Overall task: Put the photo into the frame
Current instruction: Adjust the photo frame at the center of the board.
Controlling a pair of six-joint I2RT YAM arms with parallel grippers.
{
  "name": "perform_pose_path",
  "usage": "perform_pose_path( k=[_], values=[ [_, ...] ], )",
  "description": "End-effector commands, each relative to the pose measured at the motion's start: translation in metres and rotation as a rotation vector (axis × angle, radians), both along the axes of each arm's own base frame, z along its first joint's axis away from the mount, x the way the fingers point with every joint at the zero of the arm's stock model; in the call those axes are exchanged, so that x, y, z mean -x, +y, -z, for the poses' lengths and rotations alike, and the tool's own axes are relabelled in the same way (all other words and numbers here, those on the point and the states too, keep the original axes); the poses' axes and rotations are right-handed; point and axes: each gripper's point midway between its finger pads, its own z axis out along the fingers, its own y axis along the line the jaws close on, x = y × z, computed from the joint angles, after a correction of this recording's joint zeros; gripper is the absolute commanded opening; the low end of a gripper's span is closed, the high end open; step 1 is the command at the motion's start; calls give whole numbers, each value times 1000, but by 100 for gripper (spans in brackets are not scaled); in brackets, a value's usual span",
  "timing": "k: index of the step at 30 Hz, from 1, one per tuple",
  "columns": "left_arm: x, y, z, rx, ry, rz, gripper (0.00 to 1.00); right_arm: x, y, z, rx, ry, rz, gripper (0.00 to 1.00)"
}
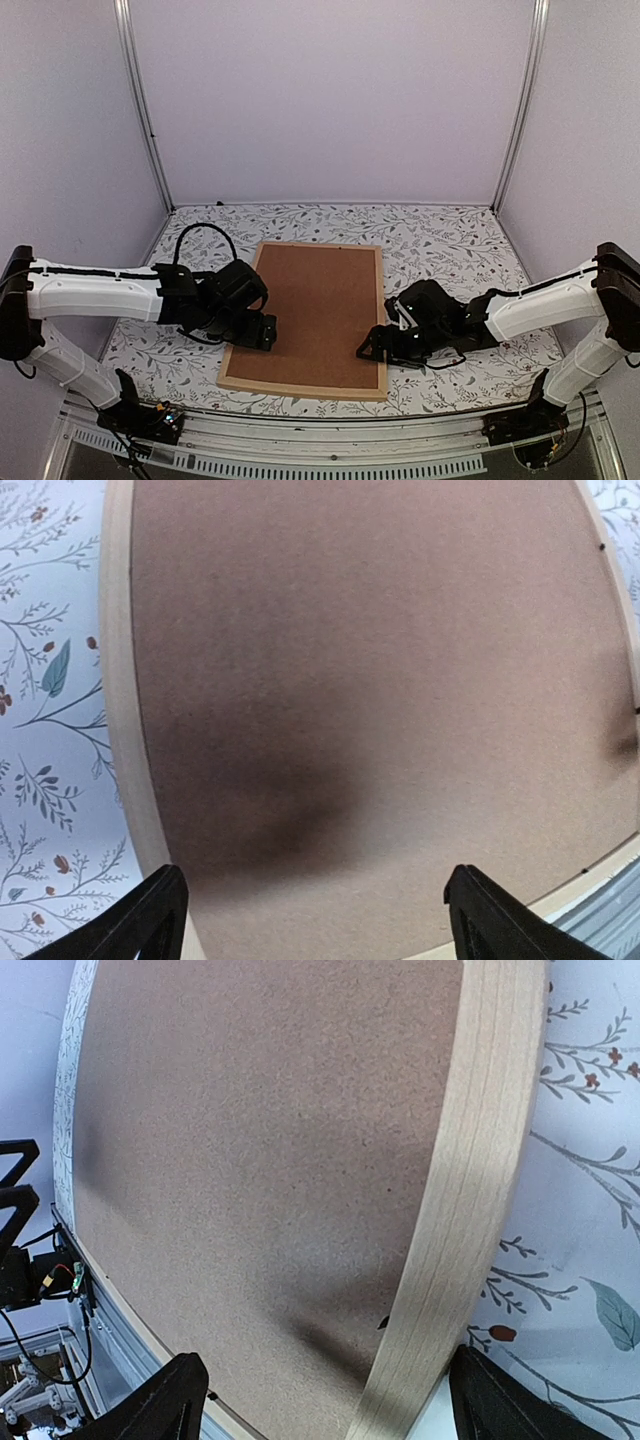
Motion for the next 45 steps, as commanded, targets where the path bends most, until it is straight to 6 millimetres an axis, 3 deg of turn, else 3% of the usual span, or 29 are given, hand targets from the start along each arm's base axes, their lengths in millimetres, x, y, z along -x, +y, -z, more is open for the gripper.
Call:
perform_pose_path(
  k=[1,5,11,17,25,28,32,37,45],
  values=[
    [-8,13,9,37,17,0,93,17,-12,16,85,88,-20,88],
    [-6,5,14,107,44,29,93,15,-12,15,87,86,-16,88],
    [1,-4,37,133,104,50,92,17,-12,19,95,97,-21,88],
    [9,13,68,55,154,0,92,17,-13,19,99,99,-20,88],
    [36,31,100,-5,220,-33,91,17,-15,21,107,102,-21,88],
    [36,24,88,14,193,-22,91,16,-15,21,108,101,-20,88],
    [26,17,55,55,129,-16,91,14,-17,19,113,93,-17,88],
    [19,23,27,56,77,-27,91,12,-19,16,113,84,-13,88],
    [30,36,37,72,132,-45,91,12,-18,16,109,80,-17,89]
  ],
)
